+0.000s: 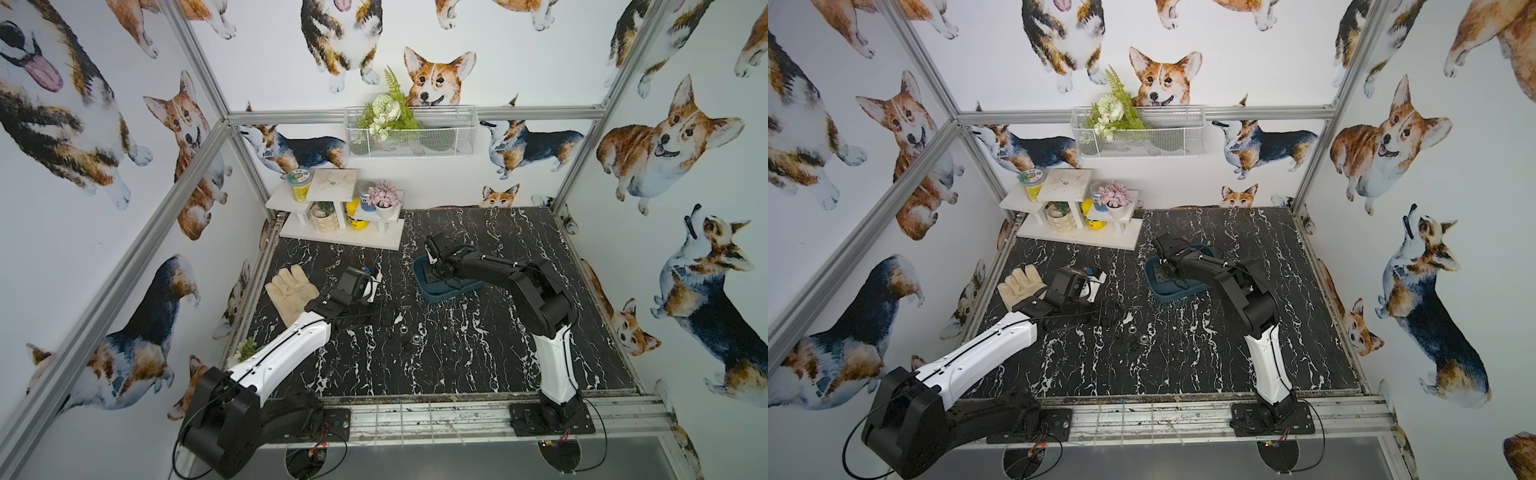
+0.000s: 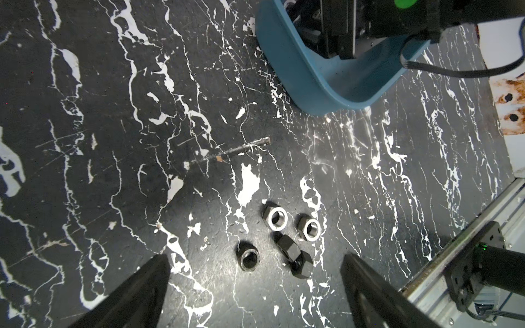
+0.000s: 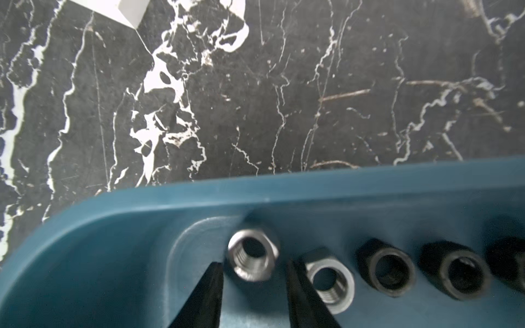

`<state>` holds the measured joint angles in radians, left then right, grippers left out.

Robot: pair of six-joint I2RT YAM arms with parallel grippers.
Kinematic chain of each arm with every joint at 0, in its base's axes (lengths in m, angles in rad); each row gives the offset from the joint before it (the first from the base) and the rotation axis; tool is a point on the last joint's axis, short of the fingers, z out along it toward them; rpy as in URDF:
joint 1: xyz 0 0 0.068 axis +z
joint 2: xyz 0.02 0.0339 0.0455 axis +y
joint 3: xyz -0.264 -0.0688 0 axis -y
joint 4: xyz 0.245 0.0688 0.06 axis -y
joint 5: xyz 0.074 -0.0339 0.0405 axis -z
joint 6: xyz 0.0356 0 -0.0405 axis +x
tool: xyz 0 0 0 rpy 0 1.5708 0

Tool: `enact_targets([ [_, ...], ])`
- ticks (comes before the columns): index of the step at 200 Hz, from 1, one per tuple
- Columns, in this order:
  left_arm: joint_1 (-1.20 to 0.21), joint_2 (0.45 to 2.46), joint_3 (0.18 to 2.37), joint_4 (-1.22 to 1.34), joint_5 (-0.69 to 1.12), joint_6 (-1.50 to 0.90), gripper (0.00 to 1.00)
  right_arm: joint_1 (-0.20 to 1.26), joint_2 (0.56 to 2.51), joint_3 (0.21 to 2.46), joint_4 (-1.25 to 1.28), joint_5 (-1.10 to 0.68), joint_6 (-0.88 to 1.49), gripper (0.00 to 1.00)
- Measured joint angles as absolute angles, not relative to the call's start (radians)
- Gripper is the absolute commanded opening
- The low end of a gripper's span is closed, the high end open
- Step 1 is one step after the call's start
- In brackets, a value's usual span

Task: Put the nuts on the desktop into the storage box
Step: Place the nut in the storage box, then pick up the nut from the center of the board.

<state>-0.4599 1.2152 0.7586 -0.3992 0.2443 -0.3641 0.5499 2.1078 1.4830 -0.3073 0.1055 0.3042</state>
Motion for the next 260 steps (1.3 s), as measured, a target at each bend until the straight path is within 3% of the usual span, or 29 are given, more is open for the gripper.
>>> enact_targets([
  [35,-0.46,1.211,0.75,-0.395,0.243,-0.394,1.0,0.55,2.05,1.456,-0.294,0.105,0.295,0.48],
  [77,-0.48,1.215,0.737,-0.393,0.188,-0.468,0.91,0.552,1.879,1.351,-0.237,0.104,0.273,0.55],
  [88,-0.5,1.221,0.737,-0.393,0.178,-0.487,0.88,0.552,1.823,1.313,-0.221,0.101,0.273,0.62],
  [98,-0.521,1.229,0.738,-0.394,0.151,-0.501,0.86,0.554,1.778,1.282,-0.21,0.101,0.273,0.79],
  [105,-0.538,1.235,0.738,-0.397,0.136,-0.508,0.83,0.556,1.742,1.256,-0.2,0.102,0.273,0.98],
  [109,-0.551,1.24,0.739,-0.401,0.128,-0.511,0.81,0.559,1.717,1.238,-0.192,0.105,0.274,1.0],
  [181,-0.728,1.385,0.788,-0.48,-0.038,-0.587,0.65,0.62,1.355,0.928,-0.105,0.133,0.253,1.0],
  [201,-0.763,1.401,0.796,-0.493,-0.065,-0.61,0.59,0.631,1.306,0.871,-0.087,0.124,0.251,1.0],
  [260,-0.781,1.457,0.795,-0.494,-0.102,-0.642,0.56,0.633,1.28,0.824,-0.05,0.122,0.256,1.0],
])
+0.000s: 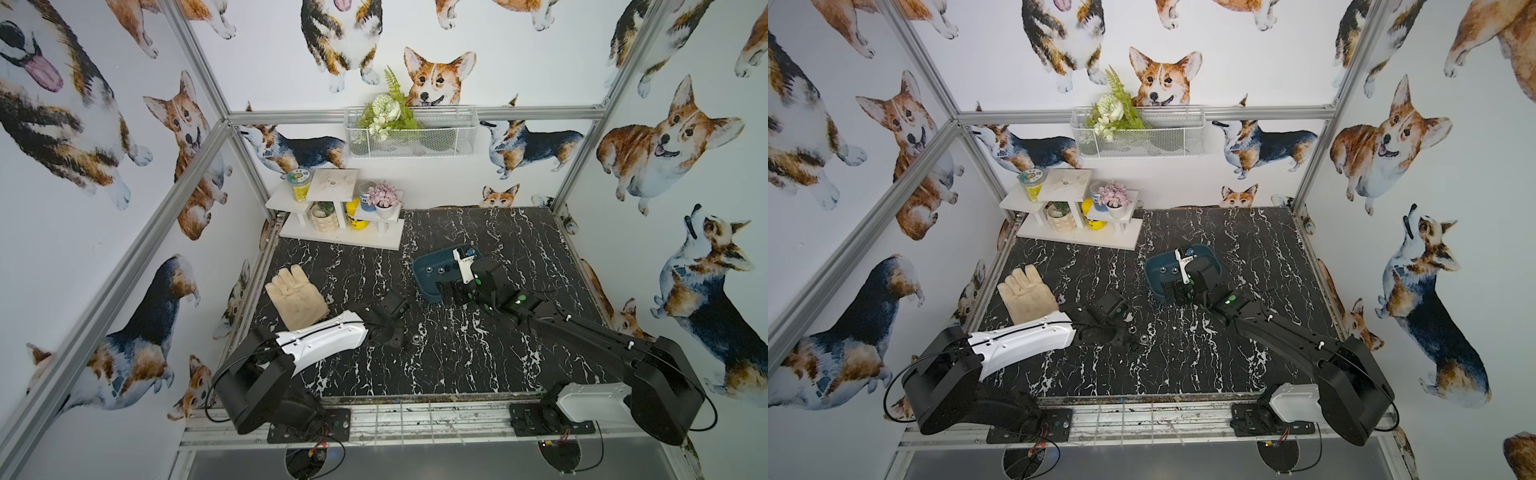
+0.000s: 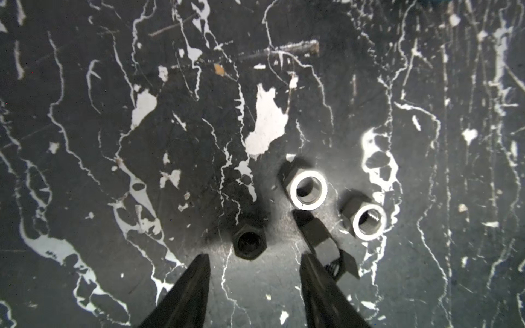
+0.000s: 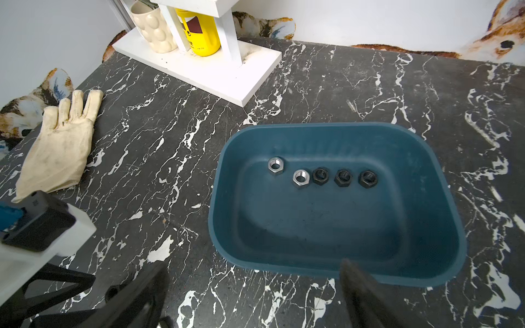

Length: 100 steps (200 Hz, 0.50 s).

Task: Put the nuts on the desktop into the storage box
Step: Pick up the nut from the center of the board.

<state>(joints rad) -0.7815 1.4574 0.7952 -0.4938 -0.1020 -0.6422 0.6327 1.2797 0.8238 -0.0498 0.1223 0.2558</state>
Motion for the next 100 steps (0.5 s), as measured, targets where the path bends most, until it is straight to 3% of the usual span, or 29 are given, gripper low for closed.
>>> enact_targets([
  [39,-0.782,1.495,0.796,-0.491,-0.124,-0.65,0.52,0.633,1.279,0.824,-0.048,0.122,0.256,1.0],
  [67,-0.782,1.527,0.796,-0.477,-0.122,-0.653,0.46,0.633,1.271,0.822,-0.047,0.122,0.258,1.0],
  [81,-0.782,1.542,0.796,-0.468,-0.121,-0.654,0.37,0.633,1.266,0.817,-0.044,0.122,0.259,1.0],
  [100,-0.782,1.562,0.799,-0.465,-0.115,-0.656,0.37,0.633,1.263,0.815,-0.041,0.122,0.259,1.0],
])
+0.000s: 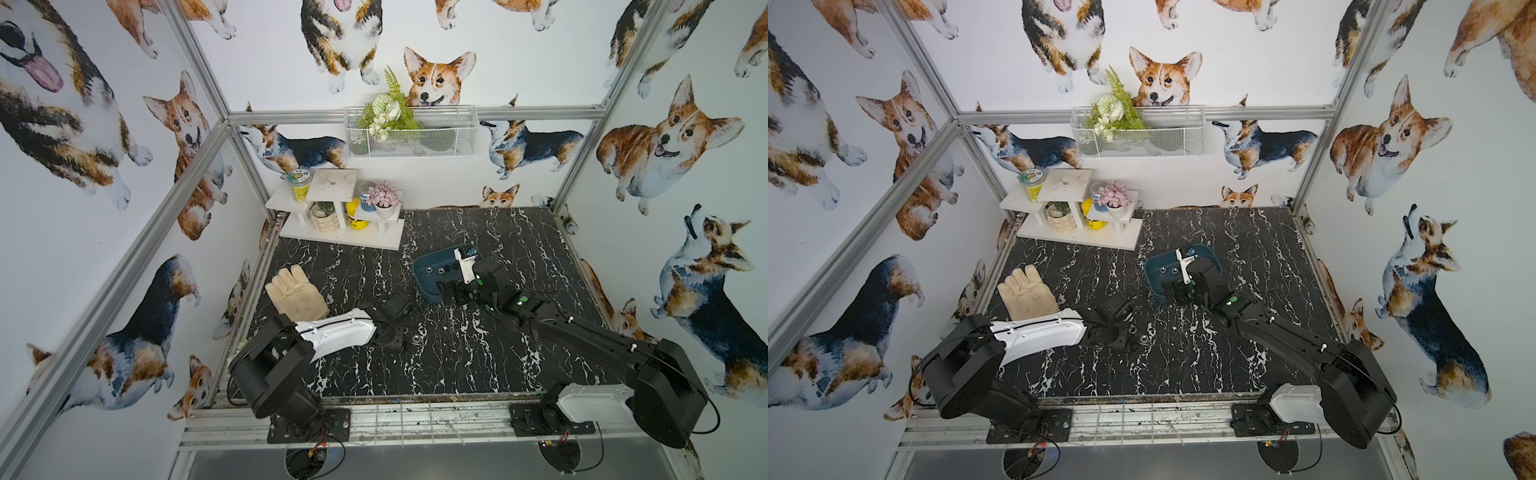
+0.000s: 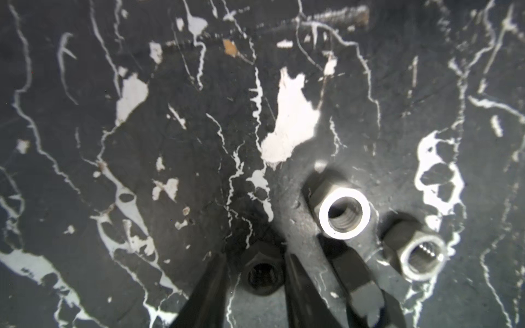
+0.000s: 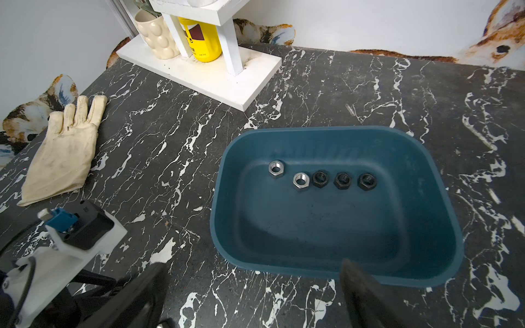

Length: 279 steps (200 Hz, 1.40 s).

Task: Put the nuts on the desktop into the storage box
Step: Pick up the nut from the center of the board.

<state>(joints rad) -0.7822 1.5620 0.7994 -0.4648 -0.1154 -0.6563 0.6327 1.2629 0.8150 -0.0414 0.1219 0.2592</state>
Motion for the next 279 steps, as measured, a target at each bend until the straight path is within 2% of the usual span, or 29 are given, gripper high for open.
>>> enact_targets([
  [44,-0.769,1.571,0.798,-0.431,-0.097,-0.66,0.24,0.633,1.255,0.815,-0.033,0.122,0.259,1.0],
  [78,-0.724,1.568,0.79,-0.387,-0.036,-0.66,0.21,0.633,1.242,0.802,-0.007,0.117,0.258,1.0],
  [116,-0.668,1.512,0.786,-0.421,0.043,-0.656,0.15,0.632,1.065,0.657,0.132,0.113,0.258,1.0],
  [142,-0.598,1.419,0.798,-0.441,0.101,-0.653,0.14,0.632,0.965,0.537,0.287,0.071,0.254,1.0],
  [178,-0.446,1.264,0.812,-0.441,0.303,-0.657,0.15,0.653,0.969,0.472,0.455,-0.128,0.191,1.0],
  [224,-0.381,1.152,0.812,-0.277,0.667,-0.696,0.15,0.838,1.087,0.437,0.624,-0.315,-0.015,1.0],
  [267,-0.38,1.111,0.713,-0.057,0.904,-0.801,0.14,0.864,1.193,0.397,0.858,-0.258,-0.058,0.93],
  [279,-0.38,1.11,0.687,-0.012,0.946,-0.836,0.13,0.864,1.208,0.399,0.904,-0.252,-0.062,0.88],
])
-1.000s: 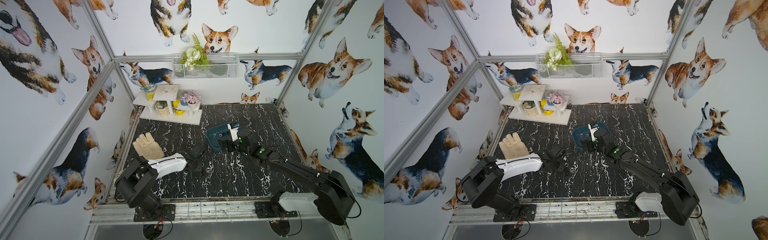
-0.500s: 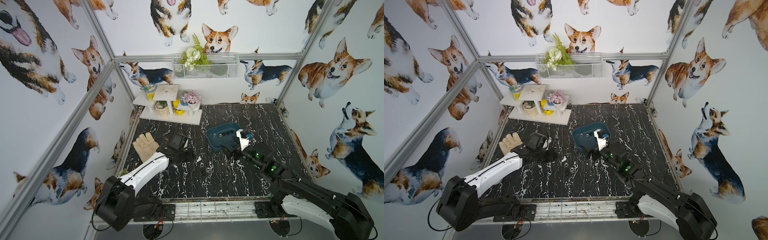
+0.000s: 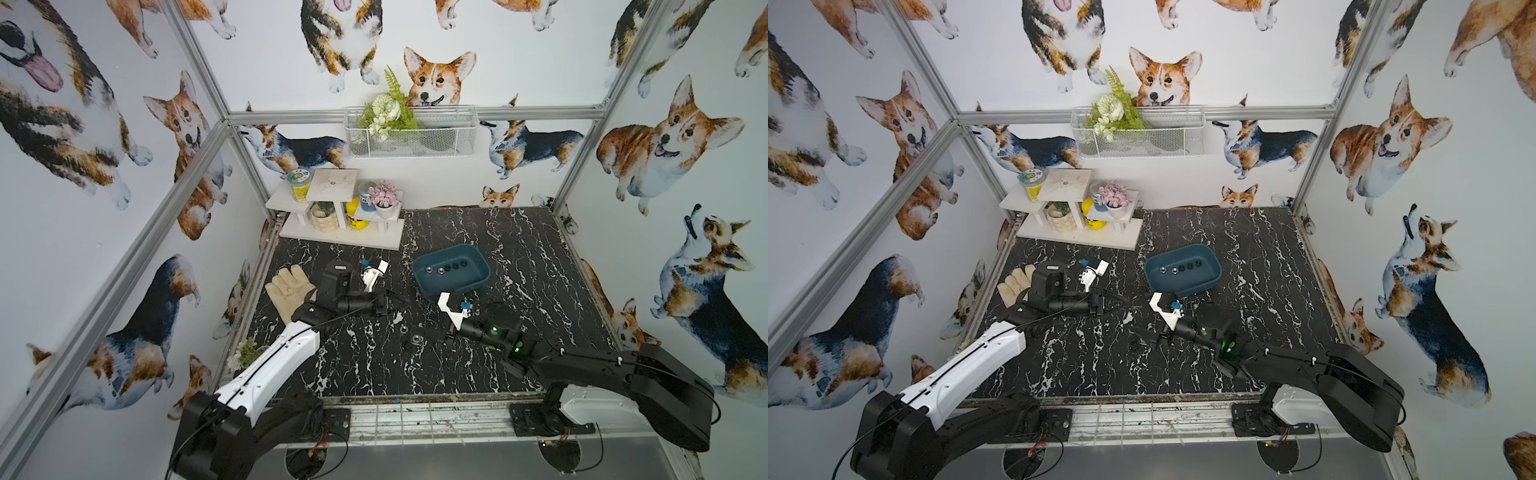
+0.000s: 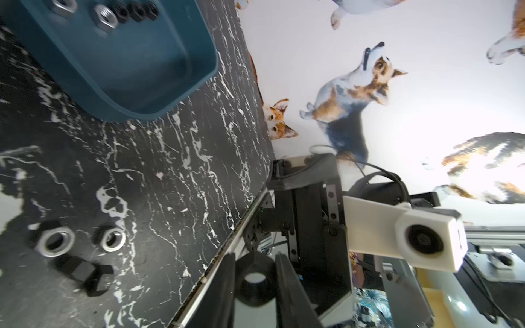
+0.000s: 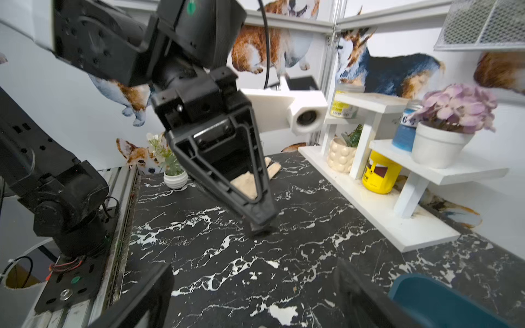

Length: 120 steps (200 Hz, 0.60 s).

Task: Put the nuts on the desktop into the storage box
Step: Pick up the nut from the center of the board.

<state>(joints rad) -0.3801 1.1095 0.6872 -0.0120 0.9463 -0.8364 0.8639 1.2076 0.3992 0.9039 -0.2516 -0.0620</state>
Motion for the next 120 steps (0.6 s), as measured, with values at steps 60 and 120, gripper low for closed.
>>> enact_targets([
  [60,-0.387,1.087,0.663,0.107,1.043,-0.899,0.13,0.864,1.261,0.439,0.956,-0.279,-0.061,0.62],
  [120,-0.395,1.102,0.625,0.19,1.085,-0.944,0.13,0.864,1.279,0.452,0.973,-0.317,-0.057,0.39],
])
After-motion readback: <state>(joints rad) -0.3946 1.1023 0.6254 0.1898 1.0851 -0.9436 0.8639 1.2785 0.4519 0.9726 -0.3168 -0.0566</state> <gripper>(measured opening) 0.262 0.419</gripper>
